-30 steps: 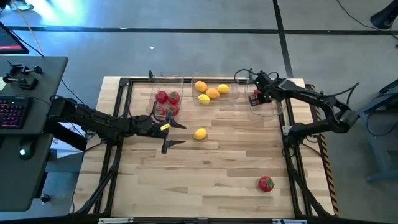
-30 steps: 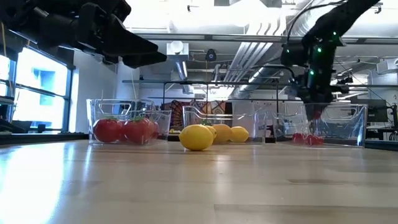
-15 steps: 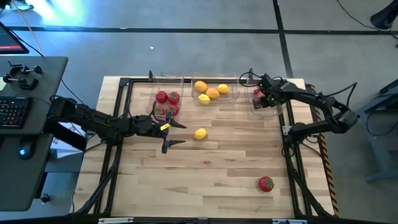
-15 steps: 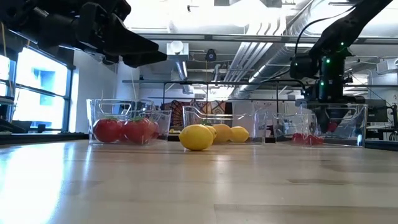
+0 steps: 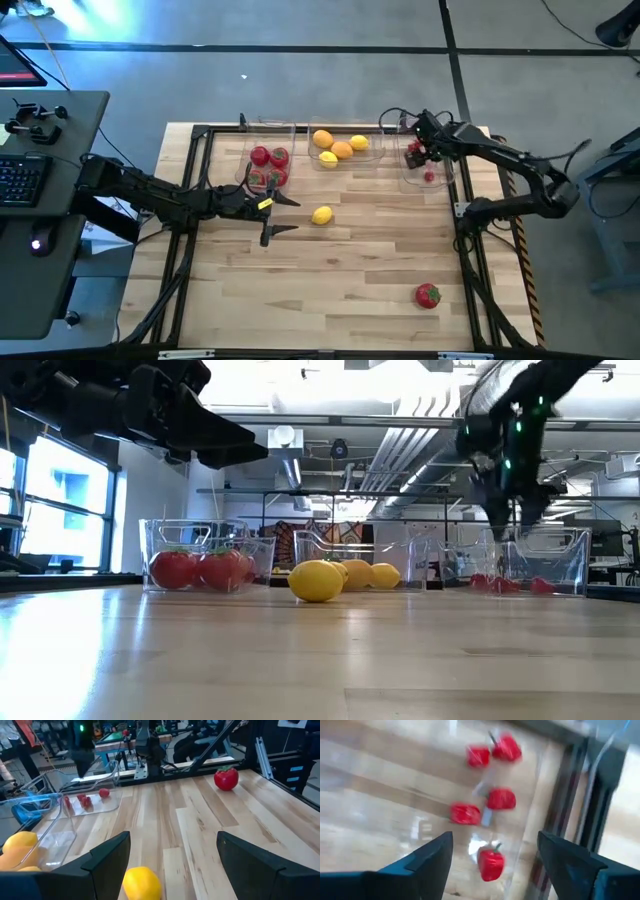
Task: Sort produce into baskets
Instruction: Put the yellow lemon into the center transparent bin
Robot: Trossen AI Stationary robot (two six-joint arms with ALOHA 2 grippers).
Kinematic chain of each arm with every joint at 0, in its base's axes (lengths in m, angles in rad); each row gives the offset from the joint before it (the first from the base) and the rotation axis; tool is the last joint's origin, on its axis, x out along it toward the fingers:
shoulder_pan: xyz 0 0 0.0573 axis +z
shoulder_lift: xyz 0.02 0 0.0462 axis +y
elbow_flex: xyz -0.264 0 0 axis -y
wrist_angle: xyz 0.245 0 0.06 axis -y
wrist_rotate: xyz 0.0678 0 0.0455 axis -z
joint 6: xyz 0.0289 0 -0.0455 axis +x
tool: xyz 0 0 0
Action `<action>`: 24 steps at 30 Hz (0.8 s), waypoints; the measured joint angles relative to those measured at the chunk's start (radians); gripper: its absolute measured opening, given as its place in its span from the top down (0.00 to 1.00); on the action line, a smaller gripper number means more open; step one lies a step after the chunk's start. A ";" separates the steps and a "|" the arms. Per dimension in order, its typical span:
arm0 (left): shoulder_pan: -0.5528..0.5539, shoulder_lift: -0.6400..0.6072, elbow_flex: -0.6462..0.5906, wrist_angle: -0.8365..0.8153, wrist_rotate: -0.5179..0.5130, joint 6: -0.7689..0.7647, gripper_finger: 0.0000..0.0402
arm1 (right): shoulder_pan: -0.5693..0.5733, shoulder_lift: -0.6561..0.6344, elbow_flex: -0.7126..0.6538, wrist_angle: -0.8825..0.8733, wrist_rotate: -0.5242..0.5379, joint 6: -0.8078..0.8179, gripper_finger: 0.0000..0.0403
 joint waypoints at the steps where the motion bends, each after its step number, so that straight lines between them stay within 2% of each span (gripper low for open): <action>1: 0.000 0.000 0.000 0.000 0.000 0.000 0.30 | 0.027 -0.017 0.020 -0.004 0.007 -0.009 0.30; 6: 0.001 0.000 0.000 0.000 0.000 0.009 0.30 | 0.208 -0.089 0.062 0.059 -0.003 -0.070 0.32; 12: 0.023 -0.001 -0.052 0.022 -0.002 0.000 0.31 | 0.450 -0.070 0.062 0.297 -0.024 -0.112 0.32; 16: 0.035 -0.006 -0.093 0.064 -0.005 -0.033 0.35 | 0.580 0.008 0.062 0.477 -0.077 -0.146 0.32; 24: 0.032 -0.048 -0.125 0.067 0.016 -0.050 0.44 | 0.755 0.282 0.062 0.700 -0.078 -0.218 0.31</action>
